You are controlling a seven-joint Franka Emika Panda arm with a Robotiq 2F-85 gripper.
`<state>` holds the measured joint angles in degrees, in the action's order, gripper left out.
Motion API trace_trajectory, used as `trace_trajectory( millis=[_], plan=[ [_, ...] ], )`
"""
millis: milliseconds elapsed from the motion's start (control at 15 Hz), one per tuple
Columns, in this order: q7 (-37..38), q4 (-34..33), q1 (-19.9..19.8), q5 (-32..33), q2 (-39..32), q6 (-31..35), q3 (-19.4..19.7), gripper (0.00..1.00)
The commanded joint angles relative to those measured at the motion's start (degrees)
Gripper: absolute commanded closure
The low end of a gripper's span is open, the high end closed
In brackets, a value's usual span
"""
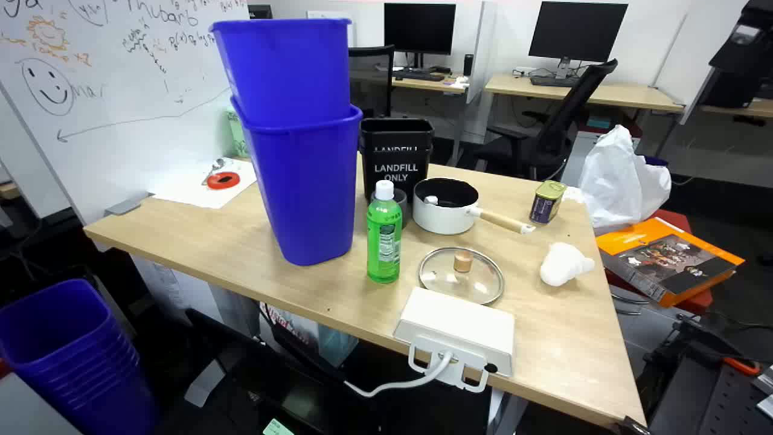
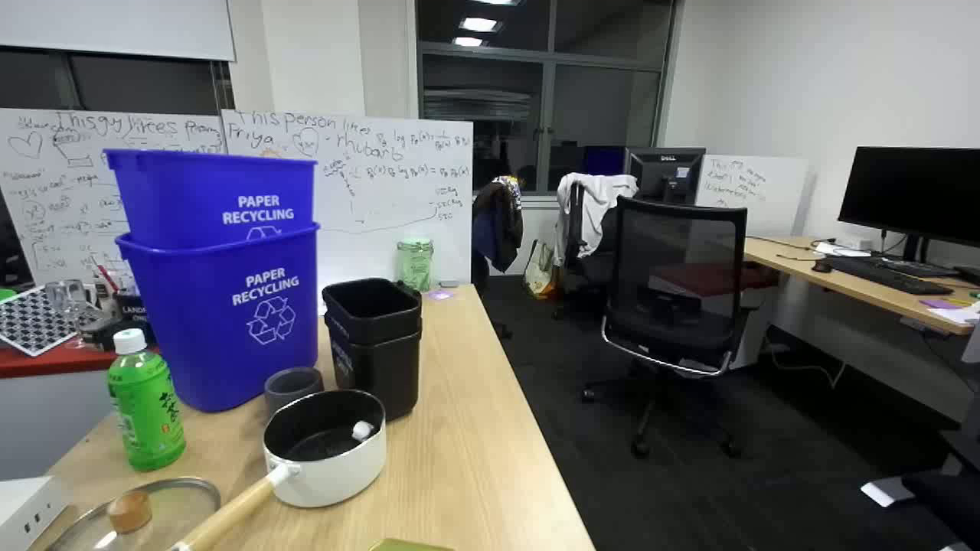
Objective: Move the green bottle to the right
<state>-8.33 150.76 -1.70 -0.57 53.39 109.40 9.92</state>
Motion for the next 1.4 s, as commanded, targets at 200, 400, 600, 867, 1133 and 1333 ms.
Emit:
trace_trajectory(
  millis=[200, 400, 600, 867, 1133, 1333],
  plan=[
    [-0.82, 0.86, 1.0, -2.23, -0.93, 2.55, -0.6, 0.0],
    [-1.7, 2.52, 3.88, -4.85, -2.52, 7.72, -1.55, 0.0],
    [-2.15, 4.46, 7.89, -8.23, -6.49, 16.63, -2.93, 0.0],
    [-4.13, 6.13, 13.76, -11.97, -14.47, 29.68, -4.22, 0.0],
    [-2.04, 6.25, 14.02, -11.69, -15.19, 29.58, -5.29, 0.0],
    [-2.01, 6.22, 13.74, -11.64, -13.64, 29.27, -5.06, 0.0]
  ],
)
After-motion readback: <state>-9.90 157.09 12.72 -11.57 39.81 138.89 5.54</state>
